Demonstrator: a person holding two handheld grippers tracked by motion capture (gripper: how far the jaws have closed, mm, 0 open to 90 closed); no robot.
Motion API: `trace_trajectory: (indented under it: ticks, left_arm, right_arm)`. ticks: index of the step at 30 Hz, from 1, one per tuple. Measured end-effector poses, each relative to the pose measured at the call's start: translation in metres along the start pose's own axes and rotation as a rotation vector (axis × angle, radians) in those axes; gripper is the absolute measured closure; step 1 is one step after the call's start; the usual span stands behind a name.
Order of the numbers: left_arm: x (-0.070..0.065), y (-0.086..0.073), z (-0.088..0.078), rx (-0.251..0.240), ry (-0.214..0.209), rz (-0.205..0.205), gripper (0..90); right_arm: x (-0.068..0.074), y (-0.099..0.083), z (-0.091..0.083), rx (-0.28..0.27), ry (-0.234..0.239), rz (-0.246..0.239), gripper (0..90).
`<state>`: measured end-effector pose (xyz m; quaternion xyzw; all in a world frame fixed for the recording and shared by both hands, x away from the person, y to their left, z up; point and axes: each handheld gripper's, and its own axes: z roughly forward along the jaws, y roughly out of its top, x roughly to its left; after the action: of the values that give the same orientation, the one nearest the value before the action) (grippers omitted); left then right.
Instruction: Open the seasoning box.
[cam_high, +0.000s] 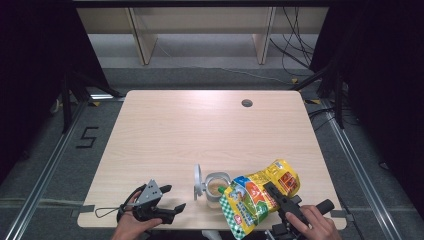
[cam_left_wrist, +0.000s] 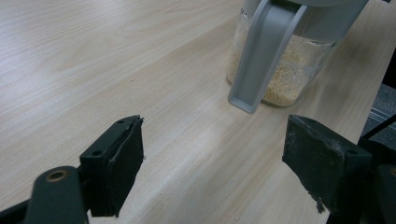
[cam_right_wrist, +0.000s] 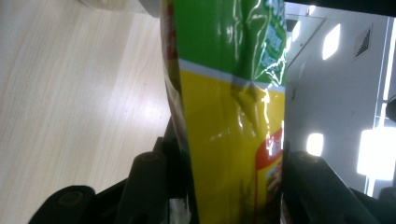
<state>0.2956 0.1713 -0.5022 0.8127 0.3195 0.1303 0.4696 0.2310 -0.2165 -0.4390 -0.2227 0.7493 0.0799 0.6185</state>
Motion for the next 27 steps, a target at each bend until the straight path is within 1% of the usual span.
trace_trajectory:
  ticks: [1,2,3,4,5,6,7,8,9,10,11,12,13,14,15,16,17,18,20,21,22,23,24,25,26,27]
  left_arm:
    - [0.0,0.0,0.0,0.0,0.001,0.003,19.9]
    - [-0.001,0.0,0.0,-0.005,-0.002,-0.001,19.9]
    - [-0.002,0.0,0.0,-0.004,-0.001,-0.022,19.9]
    - [-0.002,0.0,0.0,-0.005,-0.001,-0.023,19.9]
    - [-0.001,0.0,0.0,-0.005,-0.002,-0.002,19.9]
    - [-0.001,0.0,0.0,-0.005,-0.002,-0.001,19.9]
    - [-0.001,0.0,0.0,-0.013,-0.005,-0.01,19.9]
    - [-0.001,0.0,0.0,-0.014,-0.003,-0.01,19.9]
    - [0.0,0.0,0.0,-0.005,0.0,-0.002,19.9]
    - [0.0,0.0,-0.001,-0.002,0.003,-0.001,19.9]
    - [-0.001,0.0,0.0,-0.013,-0.004,-0.011,19.9]
    - [-0.001,0.0,0.0,-0.013,-0.004,-0.008,19.9]
    - [-0.001,0.0,0.0,-0.013,-0.004,-0.009,19.9]
    - [-0.001,0.0,0.0,-0.013,-0.004,-0.009,19.9]
    - [-0.001,0.0,0.0,-0.014,-0.004,-0.009,19.9]
    - [-0.001,0.0,0.0,-0.014,-0.004,-0.009,19.9]
    - [-0.001,0.0,0.0,-0.013,-0.004,-0.008,19.9]
    - [-0.001,0.0,0.0,-0.013,-0.004,-0.009,19.9]
    - [-0.001,0.001,-0.001,-0.007,0.001,-0.001,19.9]
    - [-0.001,0.001,-0.001,-0.006,-0.004,-0.002,19.9]
    - [-0.001,0.001,-0.001,-0.007,-0.004,-0.002,20.0]
    - [-0.001,0.001,-0.001,-0.007,-0.004,-0.003,19.9]
    - [-0.001,0.001,-0.001,-0.007,-0.003,-0.002,19.9]
    - [-0.001,0.001,-0.001,-0.007,-0.004,-0.001,19.9]
    - [-0.001,0.001,-0.001,-0.007,-0.004,-0.002,19.9]
    - [-0.001,0.0,-0.001,-0.008,-0.004,-0.013,19.9]
  right_arm:
    - [0.002,0.001,0.0,-0.001,-0.008,0.036,64.4]
    - [0.001,0.0,0.0,-0.007,-0.001,0.045,64.4]
    - [0.001,0.0,0.0,-0.014,-0.007,0.044,64.5]
    - [0.0,-0.001,0.001,-0.03,-0.015,0.038,64.5]
    - [0.0,-0.001,0.001,-0.033,-0.013,0.049,64.6]
    - [0.001,-0.002,0.002,-0.035,-0.009,0.068,64.6]
    - [0.003,-0.002,0.001,-0.026,0.006,0.098,64.7]
    - [0.003,-0.003,0.002,-0.036,0.006,0.09,64.8]
    - [0.003,-0.003,0.003,-0.047,-0.002,0.08,64.9]
    - [0.006,-0.003,0.003,-0.04,0.01,0.114,65.0]
    - [0.004,-0.003,0.003,-0.054,0.002,0.092,65.2]
    - [0.005,-0.004,0.004,-0.063,0.008,0.114,65.3]
    - [0.007,-0.004,0.004,-0.058,0.023,0.147,65.4]
    - [0.005,-0.005,0.004,-0.073,0.017,0.132,65.7]
    - [0.007,-0.005,0.005,-0.081,0.014,0.15,65.8]
    - [0.006,-0.006,0.005,-0.092,0.018,0.153,65.9]
    - [0.009,-0.006,0.004,-0.077,0.042,0.2,66.0]
    - [0.006,-0.007,0.006,-0.101,0.026,0.167,66.0]
    - [0.008,-0.009,0.007,-0.113,0.029,0.196,66.1]
    - [0.011,-0.009,0.007,-0.101,0.05,0.244,66.1]
    - [0.01,-0.011,0.008,-0.12,0.046,0.235,66.1]
    - [0.01,-0.012,0.008,-0.125,0.058,0.252,66.1]
    - [0.009,-0.014,0.009,-0.138,0.047,0.261,66.1]
    - [0.01,-0.015,0.01,-0.144,0.056,0.275,66.1]
    - [0.011,-0.016,0.011,-0.156,0.064,0.301,66.1]
    - [0.012,-0.018,0.013,-0.169,0.066,0.323,66.1]
